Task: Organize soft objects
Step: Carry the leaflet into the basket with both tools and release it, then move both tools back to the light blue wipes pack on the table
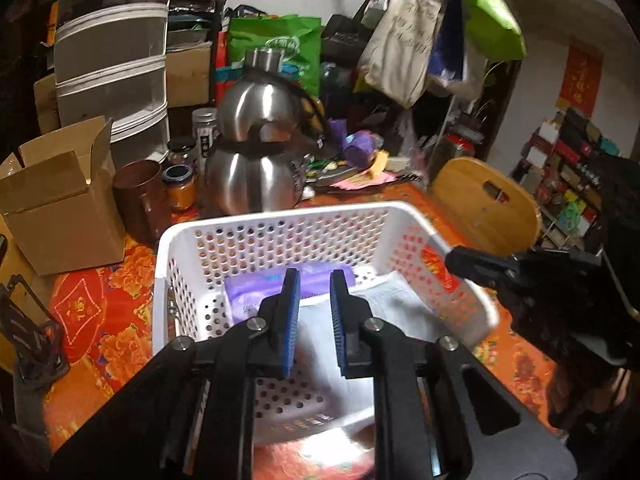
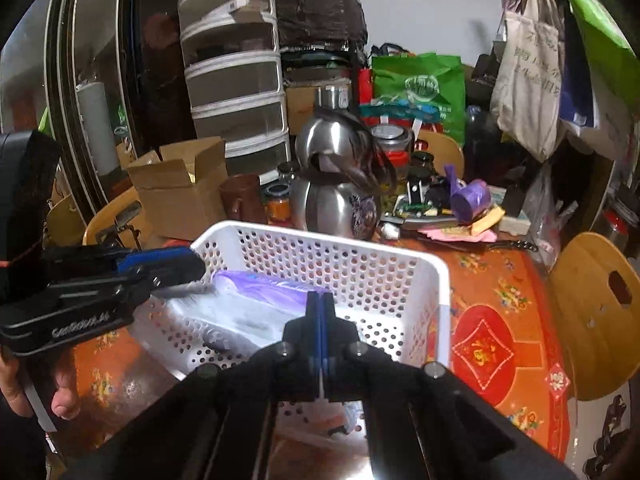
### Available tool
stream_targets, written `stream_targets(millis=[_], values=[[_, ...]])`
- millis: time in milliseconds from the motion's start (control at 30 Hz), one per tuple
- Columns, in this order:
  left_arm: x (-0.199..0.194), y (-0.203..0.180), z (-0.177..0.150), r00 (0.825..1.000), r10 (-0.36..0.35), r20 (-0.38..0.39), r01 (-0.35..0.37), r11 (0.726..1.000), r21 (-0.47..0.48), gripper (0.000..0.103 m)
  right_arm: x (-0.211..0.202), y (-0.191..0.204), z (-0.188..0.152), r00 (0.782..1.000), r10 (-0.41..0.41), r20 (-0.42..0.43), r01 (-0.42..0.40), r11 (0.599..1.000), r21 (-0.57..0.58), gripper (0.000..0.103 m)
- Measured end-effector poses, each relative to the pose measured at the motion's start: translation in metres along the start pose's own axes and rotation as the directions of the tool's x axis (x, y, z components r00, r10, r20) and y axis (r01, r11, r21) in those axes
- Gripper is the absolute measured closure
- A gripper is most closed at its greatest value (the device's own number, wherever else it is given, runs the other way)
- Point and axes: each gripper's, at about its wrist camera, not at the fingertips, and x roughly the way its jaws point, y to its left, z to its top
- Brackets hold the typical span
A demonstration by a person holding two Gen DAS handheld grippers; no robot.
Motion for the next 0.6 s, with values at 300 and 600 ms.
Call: stream_targets(millis=[300, 600], values=[[0.027, 0.023, -0.022, 0.997, 0.064, -0.038, -0.065, 0.997, -0.033, 0.027, 0.033, -0.008, -0.025, 0.991, 0.009, -0.131, -0.003, 0.999, 0.044, 0.090], [0.015, 0.020, -0.032, 0.996, 0.072, -0.043, -0.073, 0.997, -0.021, 0.027, 0.028, -0.018, -0.030, 0.990, 0.011, -0.138, 0.001, 0.996, 0.085, 0.074]])
